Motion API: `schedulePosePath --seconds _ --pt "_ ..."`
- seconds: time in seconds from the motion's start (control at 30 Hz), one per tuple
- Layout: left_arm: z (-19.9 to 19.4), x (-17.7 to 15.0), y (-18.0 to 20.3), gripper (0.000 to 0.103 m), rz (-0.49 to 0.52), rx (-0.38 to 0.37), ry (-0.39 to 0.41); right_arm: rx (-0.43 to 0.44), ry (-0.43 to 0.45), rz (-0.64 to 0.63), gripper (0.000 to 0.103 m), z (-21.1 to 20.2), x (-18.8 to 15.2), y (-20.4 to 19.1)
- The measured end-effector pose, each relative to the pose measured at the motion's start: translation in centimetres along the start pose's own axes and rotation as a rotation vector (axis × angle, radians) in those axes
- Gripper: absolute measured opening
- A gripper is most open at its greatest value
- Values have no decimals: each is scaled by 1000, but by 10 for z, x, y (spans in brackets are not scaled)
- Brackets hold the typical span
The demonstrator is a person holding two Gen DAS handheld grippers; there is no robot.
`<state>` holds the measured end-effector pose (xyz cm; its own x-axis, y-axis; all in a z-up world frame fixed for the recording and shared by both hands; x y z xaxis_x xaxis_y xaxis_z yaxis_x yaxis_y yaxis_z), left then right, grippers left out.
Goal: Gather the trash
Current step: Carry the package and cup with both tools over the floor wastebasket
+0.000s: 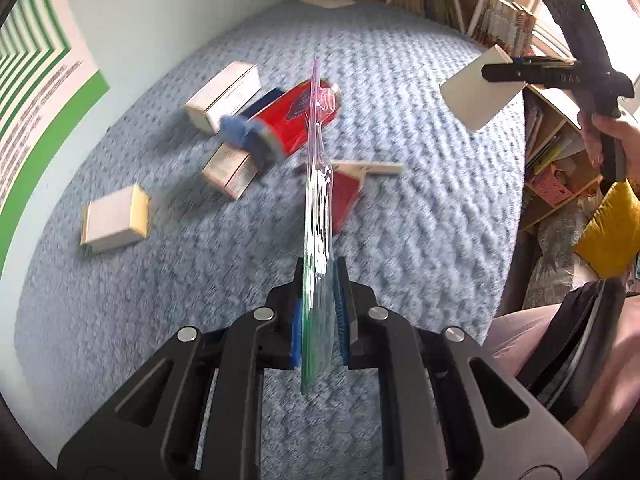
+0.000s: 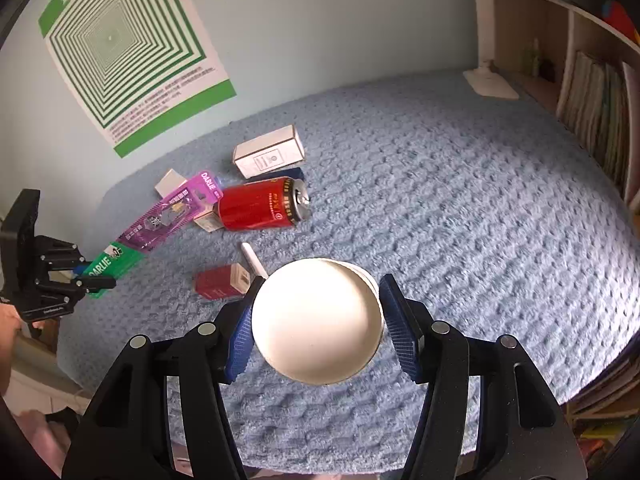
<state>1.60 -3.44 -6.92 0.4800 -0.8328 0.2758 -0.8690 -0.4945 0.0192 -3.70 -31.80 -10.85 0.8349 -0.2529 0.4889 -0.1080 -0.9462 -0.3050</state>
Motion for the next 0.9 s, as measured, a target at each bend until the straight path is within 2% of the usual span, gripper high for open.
schedulePosePath --seconds 0.2,0.43,0.57,0.7,0.83,0.9 --pt "-2 47 73 11 179 -83 26 -59 64 143 58 -46 -48 52" --pt "28 79 186 11 451 -205 -44 -167 114 407 58 -100 -146 127" --pt "58 79 256 11 604 -271 -126 -220 102 594 58 -113 -223 167" --pt "95 65 319 11 749 -330 -234 -247 67 770 58 -105 -300 198" --pt "149 43 366 11 849 -331 -368 -232 35 923 58 -77 -367 218" --pt "177 30 383 11 886 -307 -437 -225 22 993 58 -61 -396 225"
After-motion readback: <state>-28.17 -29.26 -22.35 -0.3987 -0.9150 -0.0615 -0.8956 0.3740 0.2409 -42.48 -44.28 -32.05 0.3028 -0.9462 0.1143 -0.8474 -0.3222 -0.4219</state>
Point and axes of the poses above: each gripper's, at about its wrist camera, not at the fingertips, and z roughly the way its jaws point, y to its right, x to its top, the point moved 8 cm from there along z, roughly the way its jaws point, and after that the axes turned 8 degrees about -y, right-handed, at the moved point
